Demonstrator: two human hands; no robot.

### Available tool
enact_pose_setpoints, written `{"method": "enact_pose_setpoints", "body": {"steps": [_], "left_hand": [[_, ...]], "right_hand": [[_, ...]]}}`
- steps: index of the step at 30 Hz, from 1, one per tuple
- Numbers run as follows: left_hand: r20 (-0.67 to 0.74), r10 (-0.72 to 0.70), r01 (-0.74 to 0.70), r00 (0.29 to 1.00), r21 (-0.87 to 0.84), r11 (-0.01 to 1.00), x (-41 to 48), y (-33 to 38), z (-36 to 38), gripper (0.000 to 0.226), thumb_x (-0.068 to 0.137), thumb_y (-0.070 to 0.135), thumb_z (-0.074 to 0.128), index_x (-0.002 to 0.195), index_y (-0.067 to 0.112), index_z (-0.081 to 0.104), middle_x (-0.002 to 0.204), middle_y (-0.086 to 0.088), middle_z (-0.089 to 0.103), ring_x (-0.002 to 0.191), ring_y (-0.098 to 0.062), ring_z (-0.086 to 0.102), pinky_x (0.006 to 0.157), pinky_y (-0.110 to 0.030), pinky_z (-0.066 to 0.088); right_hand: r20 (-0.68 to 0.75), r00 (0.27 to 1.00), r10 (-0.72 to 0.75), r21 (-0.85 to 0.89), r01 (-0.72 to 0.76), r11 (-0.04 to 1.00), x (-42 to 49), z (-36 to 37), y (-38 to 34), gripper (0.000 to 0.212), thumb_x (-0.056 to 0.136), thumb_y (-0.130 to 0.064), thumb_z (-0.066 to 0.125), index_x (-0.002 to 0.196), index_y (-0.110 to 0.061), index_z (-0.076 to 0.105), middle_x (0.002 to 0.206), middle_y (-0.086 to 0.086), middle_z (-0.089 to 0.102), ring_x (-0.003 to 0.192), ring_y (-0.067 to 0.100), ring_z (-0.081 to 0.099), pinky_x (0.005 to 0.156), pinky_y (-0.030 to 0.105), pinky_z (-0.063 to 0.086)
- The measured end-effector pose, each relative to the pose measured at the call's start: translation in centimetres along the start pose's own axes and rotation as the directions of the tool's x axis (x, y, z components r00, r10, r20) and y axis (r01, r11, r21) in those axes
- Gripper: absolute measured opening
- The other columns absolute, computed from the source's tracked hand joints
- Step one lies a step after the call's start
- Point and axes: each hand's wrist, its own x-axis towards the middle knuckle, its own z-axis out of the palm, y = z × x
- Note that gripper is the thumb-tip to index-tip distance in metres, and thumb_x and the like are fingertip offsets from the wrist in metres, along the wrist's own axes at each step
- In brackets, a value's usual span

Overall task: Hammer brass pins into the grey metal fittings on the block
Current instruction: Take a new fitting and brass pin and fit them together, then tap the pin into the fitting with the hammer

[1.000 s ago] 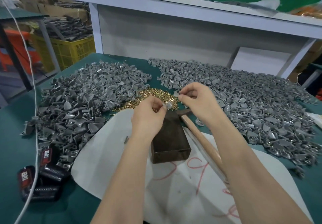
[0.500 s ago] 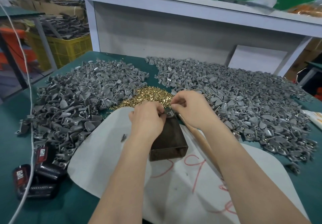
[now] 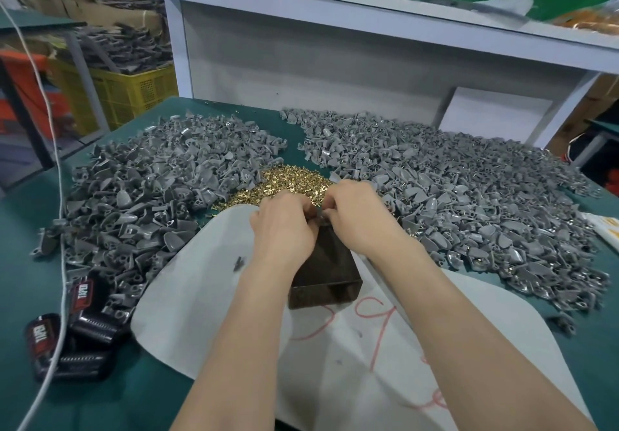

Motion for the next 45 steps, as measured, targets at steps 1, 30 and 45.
{"method": "enact_pose_setpoints", "body": {"steps": [1,30,45], "left_hand": [[-0.002,0.000,0.000,1.000,-0.003,1.000,0.0,0.0,0.0,0.010,0.091,0.028,0.060,0.090,0.023,0.069,0.102,-0.002,0.063,0.103,-0.029,0.053,0.079,-0.037,0.040],[-0.013,-0.036,0.035,0.999,-0.075,0.997,-0.1,0.0,0.0,0.006,0.089,0.028,0.064,0.085,0.026,0.069,0.099,0.003,0.067,0.106,-0.024,0.054,0.087,-0.037,0.039],[-0.009,-0.059,0.058,0.998,-0.082,0.995,-0.3,0.1,-0.3,0.006,0.087,0.024,0.065,0.081,0.026,0.067,0.099,0.001,0.067,0.104,-0.024,0.055,0.089,-0.039,0.043]], "right_hand": [[-0.005,1.000,0.000,-0.012,-0.001,1.000,0.1,0.1,0.0,0.011,0.088,-0.009,0.057,0.095,-0.009,0.066,0.101,0.010,0.059,0.093,0.027,0.058,0.080,0.035,0.049],[0.299,0.889,0.346,-0.103,-0.331,0.938,-2.7,-1.1,4.5,0.030,0.088,-0.041,0.058,0.077,-0.013,0.054,0.074,-0.001,0.057,0.066,0.015,0.054,0.061,0.027,0.046],[-0.261,0.953,0.156,0.257,-0.087,0.962,-5.7,-2.2,4.1,0.050,0.094,-0.023,0.053,0.138,-0.043,0.041,0.113,-0.002,0.067,0.087,0.020,0.062,0.073,0.029,0.048]]}}
